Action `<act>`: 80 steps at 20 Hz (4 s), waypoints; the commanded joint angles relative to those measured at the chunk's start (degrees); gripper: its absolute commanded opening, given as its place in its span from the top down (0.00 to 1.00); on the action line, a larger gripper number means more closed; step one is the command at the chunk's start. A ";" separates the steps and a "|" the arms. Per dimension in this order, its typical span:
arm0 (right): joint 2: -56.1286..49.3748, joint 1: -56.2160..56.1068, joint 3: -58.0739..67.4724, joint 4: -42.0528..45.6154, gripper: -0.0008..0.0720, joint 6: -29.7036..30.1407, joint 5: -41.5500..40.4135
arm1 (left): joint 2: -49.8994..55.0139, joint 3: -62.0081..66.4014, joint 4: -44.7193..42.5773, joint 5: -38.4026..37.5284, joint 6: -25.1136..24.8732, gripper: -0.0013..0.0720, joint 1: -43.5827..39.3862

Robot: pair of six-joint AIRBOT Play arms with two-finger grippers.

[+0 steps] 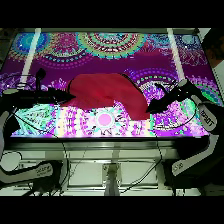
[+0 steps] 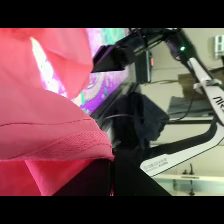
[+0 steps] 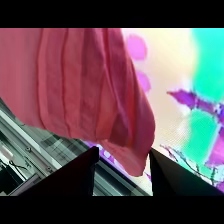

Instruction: Fold the clothes and pants, and hang the long-sleeved shirts on hangers.

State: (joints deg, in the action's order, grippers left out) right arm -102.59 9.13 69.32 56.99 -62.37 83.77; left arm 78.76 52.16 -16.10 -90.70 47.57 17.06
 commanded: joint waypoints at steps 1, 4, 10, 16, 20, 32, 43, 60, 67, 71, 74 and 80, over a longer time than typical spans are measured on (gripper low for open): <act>-0.22 -0.22 -0.04 2.01 0.46 -0.15 -3.50 | -0.17 0.07 1.16 0.09 -0.02 0.96 -0.07; -0.94 -1.05 -0.04 -2.73 0.64 0.17 -0.98 | -0.15 0.07 1.11 3.52 -0.02 0.96 -0.46; -0.13 -2.23 0.46 -23.91 0.98 -1.36 8.70 | -0.61 0.76 0.74 14.62 1.51 0.97 -4.98; 1.09 -4.42 15.26 -65.64 0.98 -1.40 -15.41 | -0.50 22.27 9.29 40.06 4.07 0.97 -14.38; 1.09 -8.59 31.87 -68.17 0.98 -1.44 -32.35 | 0.26 40.17 8.90 51.45 4.04 0.96 -17.22; 0.74 -3.54 38.42 13.66 0.98 -44.76 -9.05 | 0.83 27.78 -36.33 19.87 24.41 0.97 -22.32; 0.79 -1.75 36.28 -3.15 0.98 -40.72 -13.68 | -6.78 15.08 -42.58 39.87 27.02 0.97 -33.53; 0.68 -9.49 50.03 -37.22 0.98 -22.40 -61.29 | 9.18 66.27 -41.81 49.94 22.73 0.97 -27.78; 0.68 -12.35 50.03 -39.85 0.98 -21.70 -78.66 | 9.25 66.27 -35.82 61.59 16.76 0.97 -25.99; 0.70 -12.63 49.46 -34.86 0.98 -19.34 -75.34 | 9.40 65.51 -35.47 52.52 14.56 0.97 -25.90; 0.68 -10.34 47.15 -34.10 0.98 -19.54 -58.45 | 9.44 59.84 -36.24 33.00 16.15 0.97 -24.59; 1.55 -7.56 42.95 -10.01 0.98 -27.02 -24.26 | 5.86 43.76 -44.59 21.27 21.66 0.97 -25.49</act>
State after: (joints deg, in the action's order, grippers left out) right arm -101.45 0.80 113.80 34.57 -85.62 42.22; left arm 86.76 103.24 -57.14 -62.72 67.20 -7.94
